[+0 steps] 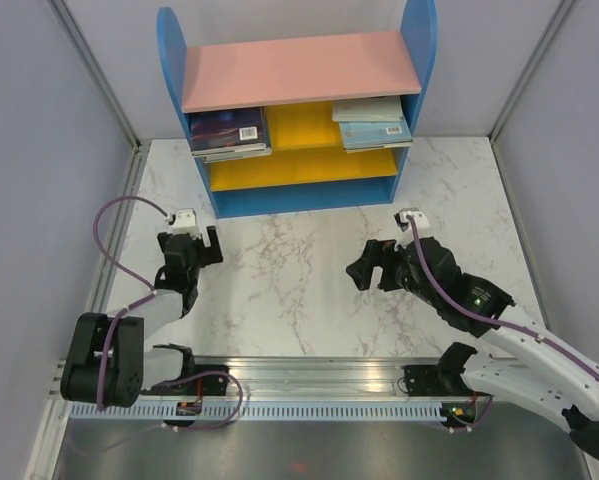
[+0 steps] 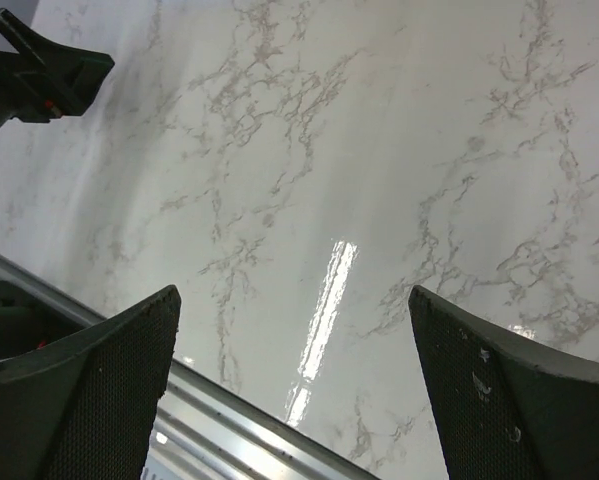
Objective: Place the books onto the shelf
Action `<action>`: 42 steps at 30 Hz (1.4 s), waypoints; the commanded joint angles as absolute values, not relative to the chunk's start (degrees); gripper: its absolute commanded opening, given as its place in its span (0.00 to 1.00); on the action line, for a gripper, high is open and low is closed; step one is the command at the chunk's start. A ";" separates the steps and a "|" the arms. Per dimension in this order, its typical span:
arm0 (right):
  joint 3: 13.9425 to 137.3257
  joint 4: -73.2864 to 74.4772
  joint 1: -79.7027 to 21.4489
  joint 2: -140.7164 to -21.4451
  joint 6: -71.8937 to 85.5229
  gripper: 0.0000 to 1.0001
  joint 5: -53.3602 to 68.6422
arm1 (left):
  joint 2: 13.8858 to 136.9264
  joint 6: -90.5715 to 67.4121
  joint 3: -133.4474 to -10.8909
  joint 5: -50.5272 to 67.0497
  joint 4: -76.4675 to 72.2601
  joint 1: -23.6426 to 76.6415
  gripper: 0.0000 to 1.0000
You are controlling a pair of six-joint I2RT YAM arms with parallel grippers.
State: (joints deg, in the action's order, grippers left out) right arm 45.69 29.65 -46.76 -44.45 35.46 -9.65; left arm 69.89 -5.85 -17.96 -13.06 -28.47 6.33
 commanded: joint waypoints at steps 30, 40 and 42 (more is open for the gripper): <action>22.26 -2.08 -46.41 -42.28 18.05 0.98 -24.69 | 82.18 1.23 -11.87 -6.86 -66.89 5.89 1.00; 24.69 -9.22 -28.58 -49.55 3.70 0.98 -26.99 | 82.27 1.23 -11.95 -6.77 -66.97 5.80 1.00; 26.45 -10.71 -23.68 -51.84 1.42 0.98 -23.58 | 82.35 1.14 -12.04 -6.68 -66.88 5.80 1.00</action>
